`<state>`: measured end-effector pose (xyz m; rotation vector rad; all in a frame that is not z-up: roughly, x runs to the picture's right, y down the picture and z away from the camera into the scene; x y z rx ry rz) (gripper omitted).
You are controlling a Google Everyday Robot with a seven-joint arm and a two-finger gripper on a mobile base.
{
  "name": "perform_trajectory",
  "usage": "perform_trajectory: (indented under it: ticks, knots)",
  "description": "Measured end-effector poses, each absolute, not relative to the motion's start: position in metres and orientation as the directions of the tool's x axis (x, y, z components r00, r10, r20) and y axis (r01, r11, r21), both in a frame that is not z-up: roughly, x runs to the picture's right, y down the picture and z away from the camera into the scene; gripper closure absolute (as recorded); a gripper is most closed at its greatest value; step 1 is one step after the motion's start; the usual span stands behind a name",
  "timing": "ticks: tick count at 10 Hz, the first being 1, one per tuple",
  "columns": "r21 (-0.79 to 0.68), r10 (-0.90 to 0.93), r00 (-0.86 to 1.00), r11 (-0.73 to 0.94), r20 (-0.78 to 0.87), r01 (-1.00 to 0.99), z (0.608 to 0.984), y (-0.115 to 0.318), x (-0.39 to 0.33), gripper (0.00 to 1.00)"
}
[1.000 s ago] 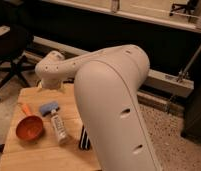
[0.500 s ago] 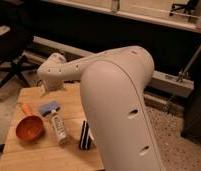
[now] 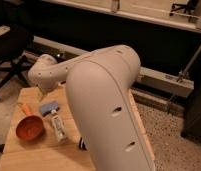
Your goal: Place the white sponge in the ceramic bowl
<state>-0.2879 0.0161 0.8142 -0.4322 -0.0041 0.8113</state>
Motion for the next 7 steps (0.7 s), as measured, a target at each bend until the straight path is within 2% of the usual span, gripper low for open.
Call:
perform_trajectory:
  ticks: [4,7]
  knots:
    - [-0.329,0.385,0.919,0.860,-0.082,-0.390,0.819,0.009,-0.310,0.20]
    - [-0.383,0.125,0.992,0.916,-0.013,-0.120,0.815,0.012,-0.327,0.20]
